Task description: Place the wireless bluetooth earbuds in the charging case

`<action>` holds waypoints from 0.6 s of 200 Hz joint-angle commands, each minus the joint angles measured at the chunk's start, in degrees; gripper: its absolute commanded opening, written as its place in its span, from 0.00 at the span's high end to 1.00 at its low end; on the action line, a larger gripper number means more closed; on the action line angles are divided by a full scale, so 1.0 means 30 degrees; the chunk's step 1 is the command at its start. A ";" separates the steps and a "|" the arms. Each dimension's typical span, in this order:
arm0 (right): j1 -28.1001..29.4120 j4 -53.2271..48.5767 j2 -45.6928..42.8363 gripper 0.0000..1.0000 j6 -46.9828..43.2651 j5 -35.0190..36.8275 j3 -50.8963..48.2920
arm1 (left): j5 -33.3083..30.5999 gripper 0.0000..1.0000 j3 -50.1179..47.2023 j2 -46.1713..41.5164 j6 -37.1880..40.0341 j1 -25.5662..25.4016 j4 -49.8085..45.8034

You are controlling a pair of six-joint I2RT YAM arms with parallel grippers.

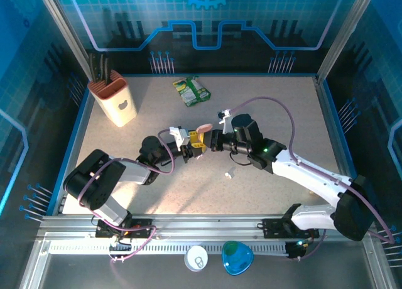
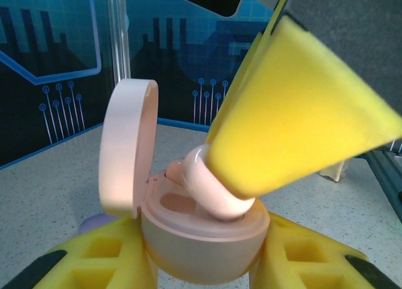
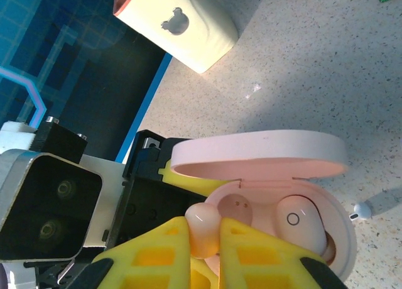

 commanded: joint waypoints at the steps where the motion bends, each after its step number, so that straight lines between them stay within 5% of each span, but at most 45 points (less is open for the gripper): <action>1: -0.0188 -0.0012 0.0353 0.84 0.0496 0.0152 0.0043 | -0.0378 0.67 0.0553 -0.0394 0.0355 -0.0155 0.0692; 120: -0.0182 -0.0780 -0.0586 0.57 -0.0256 0.0712 0.0725 | -0.0347 0.67 0.0417 -0.0658 0.0727 -0.0141 0.0351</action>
